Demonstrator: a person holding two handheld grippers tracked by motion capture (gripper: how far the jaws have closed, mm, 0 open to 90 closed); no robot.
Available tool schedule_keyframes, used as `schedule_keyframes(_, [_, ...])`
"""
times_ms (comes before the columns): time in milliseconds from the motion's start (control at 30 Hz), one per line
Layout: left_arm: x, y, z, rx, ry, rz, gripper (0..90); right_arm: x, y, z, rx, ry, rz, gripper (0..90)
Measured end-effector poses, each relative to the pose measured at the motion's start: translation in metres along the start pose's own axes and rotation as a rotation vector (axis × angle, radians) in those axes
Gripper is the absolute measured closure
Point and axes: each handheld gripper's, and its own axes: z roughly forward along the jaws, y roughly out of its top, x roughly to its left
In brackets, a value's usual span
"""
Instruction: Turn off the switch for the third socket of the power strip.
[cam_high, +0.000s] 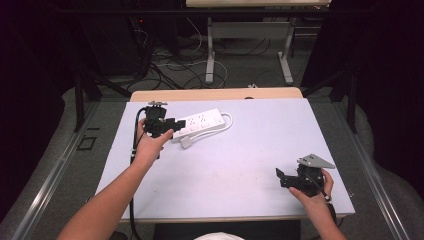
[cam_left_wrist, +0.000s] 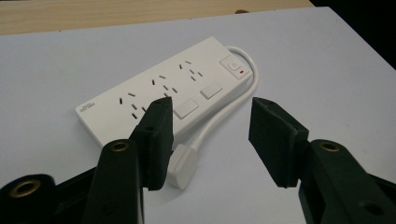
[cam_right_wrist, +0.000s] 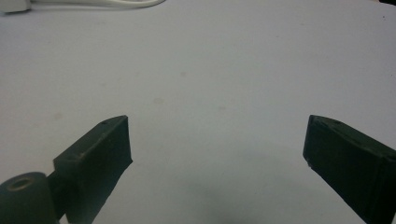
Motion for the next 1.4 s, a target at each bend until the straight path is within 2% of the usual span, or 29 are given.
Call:
schedule_keyframes(100, [0.003, 0.001, 0.004, 0.003, 0.018, -0.015, 53.6, 0.0, 0.0, 0.0, 0.0, 0.001, -0.001, 7.2])
schedule_keyframes(267, [0.012, 0.003, 0.011, -0.002, 0.036, -0.072, 57.5, 0.0, 0.0, 0.001, 0.002, -0.004, -0.004, 7.5])
schedule_keyframes(333, [0.014, 0.003, 0.012, -0.002, 0.042, -0.074, 58.9, -0.001, 0.0, 0.001, 0.002, -0.003, -0.006, 7.6])
schedule_keyframes(500, [0.02, 0.003, 0.02, 0.0, 0.057, -0.108, 62.9, 0.0, -0.001, 0.001, 0.002, 0.002, 0.0, 7.8])
schedule_keyframes(533, [0.022, 0.004, 0.021, 0.018, 0.058, -0.117, 63.3, -0.001, -0.001, 0.001, 0.001, 0.001, -0.004, 7.9])
schedule_keyframes(700, [0.025, 0.004, 0.028, 0.011, 0.08, -0.138, 66.4, -0.001, 0.0, 0.001, 0.011, 0.007, 0.008, 8.2])
schedule_keyframes(733, [0.026, 0.004, 0.03, 0.025, 0.08, -0.144, 66.9, -0.001, -0.001, 0.001, 0.011, 0.008, 0.011, 8.2])
schedule_keyframes(1000, [0.03, 0.003, 0.04, 0.042, 0.102, -0.169, 71.5, -0.001, -0.001, 0.001, 0.012, 0.016, 0.016, 9.1])
schedule_keyframes(1033, [0.031, 0.003, 0.041, 0.059, 0.093, -0.172, 71.9, -0.001, -0.001, 0.001, 0.012, 0.016, 0.015, 9.2])
schedule_keyframes(1100, [0.032, 0.003, 0.044, 0.054, 0.095, -0.19, 72.5, -0.001, -0.001, 0.001, 0.011, 0.019, 0.014, 9.2])
schedule_keyframes(1133, [0.034, 0.003, 0.044, 0.069, 0.092, -0.188, 72.5, -0.001, -0.001, 0.001, 0.011, 0.02, 0.014, 9.3])
schedule_keyframes(1167, [0.034, 0.003, 0.046, 0.056, 0.102, -0.193, 72.5, -0.001, -0.001, 0.002, 0.011, 0.019, 0.015, 9.3])
schedule_keyframes(1233, [0.036, 0.003, 0.048, 0.059, 0.107, -0.198, 72.8, -0.001, -0.001, 0.002, 0.011, 0.02, 0.015, 9.4])
schedule_keyframes(1267, [0.037, 0.003, 0.048, 0.076, 0.105, -0.2, 72.9, -0.001, -0.001, 0.002, 0.011, 0.02, 0.016, 9.4])
schedule_keyframes(1300, [0.037, 0.002, 0.051, 0.063, 0.113, -0.209, 73.0, -0.001, -0.001, 0.002, 0.01, 0.02, 0.017, 9.5])
schedule_keyframes(1400, [0.04, 0.002, 0.054, 0.071, 0.123, -0.216, 74.2, -0.002, -0.001, 0.002, 0.013, 0.017, 0.01, 9.6])
